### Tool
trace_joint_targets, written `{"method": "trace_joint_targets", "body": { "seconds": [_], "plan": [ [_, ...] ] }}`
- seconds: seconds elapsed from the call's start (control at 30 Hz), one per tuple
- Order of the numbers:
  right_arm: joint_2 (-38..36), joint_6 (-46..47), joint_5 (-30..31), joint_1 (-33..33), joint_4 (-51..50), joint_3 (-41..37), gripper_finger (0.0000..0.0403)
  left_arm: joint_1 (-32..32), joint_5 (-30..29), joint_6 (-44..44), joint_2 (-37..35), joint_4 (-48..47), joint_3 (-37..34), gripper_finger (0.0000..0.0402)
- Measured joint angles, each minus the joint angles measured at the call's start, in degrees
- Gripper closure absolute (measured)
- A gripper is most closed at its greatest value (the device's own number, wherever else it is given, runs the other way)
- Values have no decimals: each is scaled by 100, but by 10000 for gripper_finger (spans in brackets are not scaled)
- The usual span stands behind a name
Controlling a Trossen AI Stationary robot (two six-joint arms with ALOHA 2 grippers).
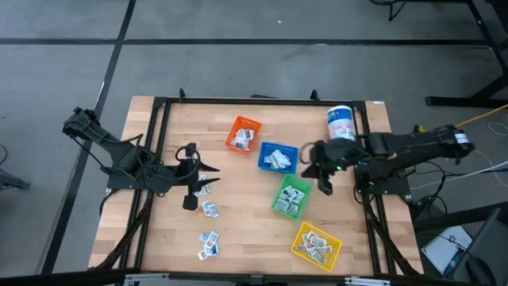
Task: Pick & Place First Aid Supplies
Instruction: Put the green bandage pack into the blue basket
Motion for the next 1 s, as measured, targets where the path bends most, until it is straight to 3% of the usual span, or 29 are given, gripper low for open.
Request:
{"method": "trace_joint_targets", "body": {
  "seconds": [0.2, 0.4, 1.0],
  "plan": [
    [-1221, -252, 1005, 745, 1886, -1706, 377, 0, 0, -197, 3, -2, 0, 297],
    [-1854, -945, 1099, 1035, 3490, -2961, 377, 0, 0, -315, 33, -1, 0, 297],
    [-4506, -1595, 1195, 1134, 4129, -4949, 377, 206, -7, -499, 536, -4, 0, 297]
  ]
}}
